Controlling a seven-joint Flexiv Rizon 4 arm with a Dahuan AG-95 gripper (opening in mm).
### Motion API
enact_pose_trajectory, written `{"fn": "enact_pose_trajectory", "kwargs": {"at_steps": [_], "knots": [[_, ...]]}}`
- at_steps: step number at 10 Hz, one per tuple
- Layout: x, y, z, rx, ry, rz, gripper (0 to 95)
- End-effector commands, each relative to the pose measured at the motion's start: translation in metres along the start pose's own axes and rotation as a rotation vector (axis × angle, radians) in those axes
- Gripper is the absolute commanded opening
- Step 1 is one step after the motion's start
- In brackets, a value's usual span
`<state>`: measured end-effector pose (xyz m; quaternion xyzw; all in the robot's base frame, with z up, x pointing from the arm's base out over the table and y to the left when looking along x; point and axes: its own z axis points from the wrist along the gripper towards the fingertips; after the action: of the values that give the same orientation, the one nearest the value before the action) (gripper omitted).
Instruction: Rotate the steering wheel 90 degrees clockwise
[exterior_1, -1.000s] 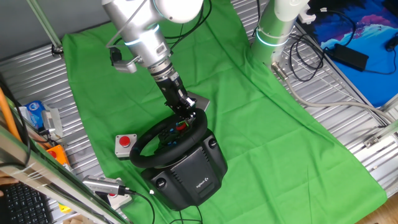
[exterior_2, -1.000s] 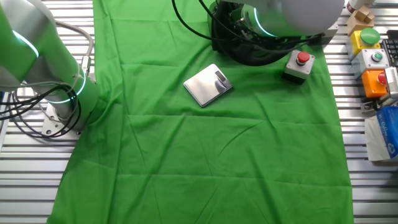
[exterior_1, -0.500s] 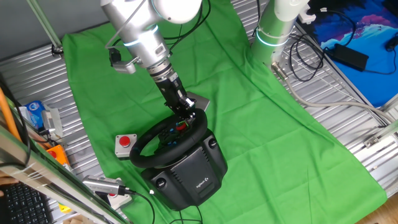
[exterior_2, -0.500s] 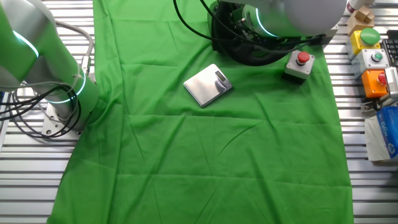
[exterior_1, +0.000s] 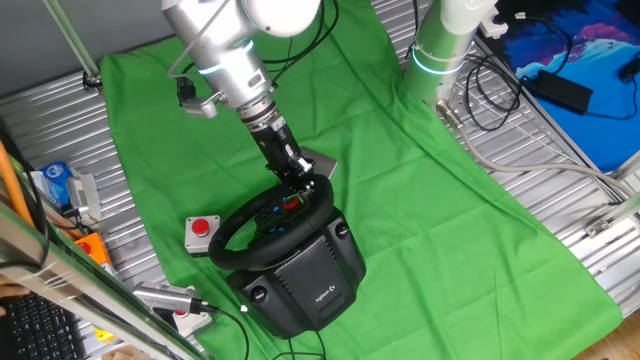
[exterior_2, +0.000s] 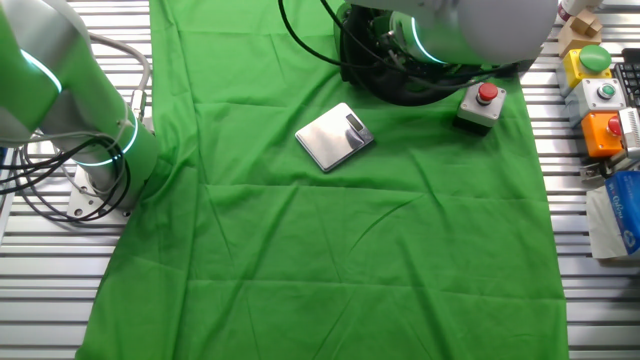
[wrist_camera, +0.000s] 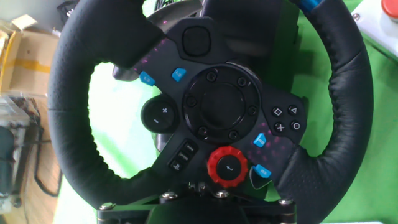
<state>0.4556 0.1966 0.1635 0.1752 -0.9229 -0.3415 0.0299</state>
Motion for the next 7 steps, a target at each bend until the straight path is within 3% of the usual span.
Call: {"fn": "enact_pose_trajectory", "kwargs": {"at_steps": [1, 4, 7], "knots": [[-0.005, 0.007, 0.000, -0.011, -0.008, 0.040, 0.0], [-0.010, 0.007, 0.003, -0.042, -0.027, 0.069, 0.0], [-0.016, 0.014, 0.005, -0.051, -0.034, 0.091, 0.0]]}}
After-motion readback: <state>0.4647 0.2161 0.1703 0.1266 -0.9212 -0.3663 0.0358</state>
